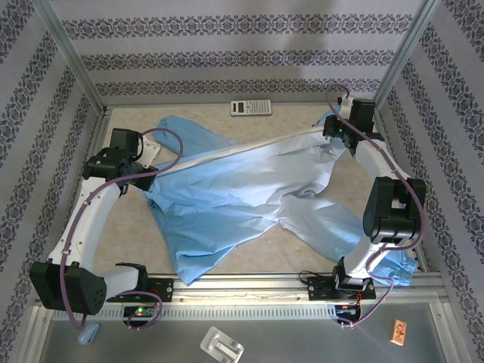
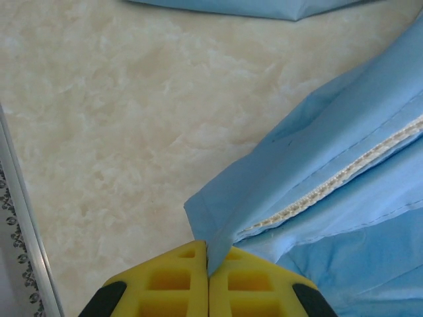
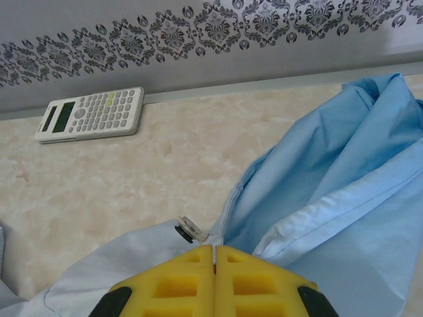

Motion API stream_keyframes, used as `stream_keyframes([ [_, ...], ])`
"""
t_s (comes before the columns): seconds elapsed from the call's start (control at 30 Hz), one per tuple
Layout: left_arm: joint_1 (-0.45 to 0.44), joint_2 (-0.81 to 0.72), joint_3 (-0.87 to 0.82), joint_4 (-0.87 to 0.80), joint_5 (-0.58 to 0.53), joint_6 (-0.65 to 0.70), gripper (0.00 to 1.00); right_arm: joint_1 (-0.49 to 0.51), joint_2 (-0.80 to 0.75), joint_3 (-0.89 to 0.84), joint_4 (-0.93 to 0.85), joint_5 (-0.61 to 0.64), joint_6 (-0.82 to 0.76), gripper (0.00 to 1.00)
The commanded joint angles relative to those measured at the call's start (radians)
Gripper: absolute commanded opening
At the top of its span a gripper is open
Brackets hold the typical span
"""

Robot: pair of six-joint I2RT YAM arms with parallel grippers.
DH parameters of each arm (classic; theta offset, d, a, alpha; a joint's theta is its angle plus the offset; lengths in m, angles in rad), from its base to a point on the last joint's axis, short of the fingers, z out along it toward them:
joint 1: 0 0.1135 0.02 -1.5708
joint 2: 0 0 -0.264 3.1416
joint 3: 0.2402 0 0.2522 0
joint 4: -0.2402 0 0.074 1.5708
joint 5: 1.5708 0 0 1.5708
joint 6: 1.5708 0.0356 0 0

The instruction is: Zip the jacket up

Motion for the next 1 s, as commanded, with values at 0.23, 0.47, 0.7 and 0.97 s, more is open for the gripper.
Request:
stream_keyframes([
  [0.23,0.043,0.048,0.104,-0.054,-0.06,-0.034,0.0,-0.005,-0.007,0.056,-0.002,0.048,-0.026,0.0],
  [0.47,0.044,0.008,0.086,0.013,-0.055,-0.014,0.34,-0.002,-0.069,0.028,0.013,0.053,-0.003,0.45],
  [0.7,0.045,-0.116,0.036,0.14,-0.138,0.004,0.7,-0.002,-0.196,-0.008,-0.022,0.085,-0.016,0.58],
  [0.97,0.045,-0.162,-0.007,0.25,-0.133,-0.048,0.8,-0.002,-0.402,-0.152,-0.011,0.108,-0.002,0.71],
])
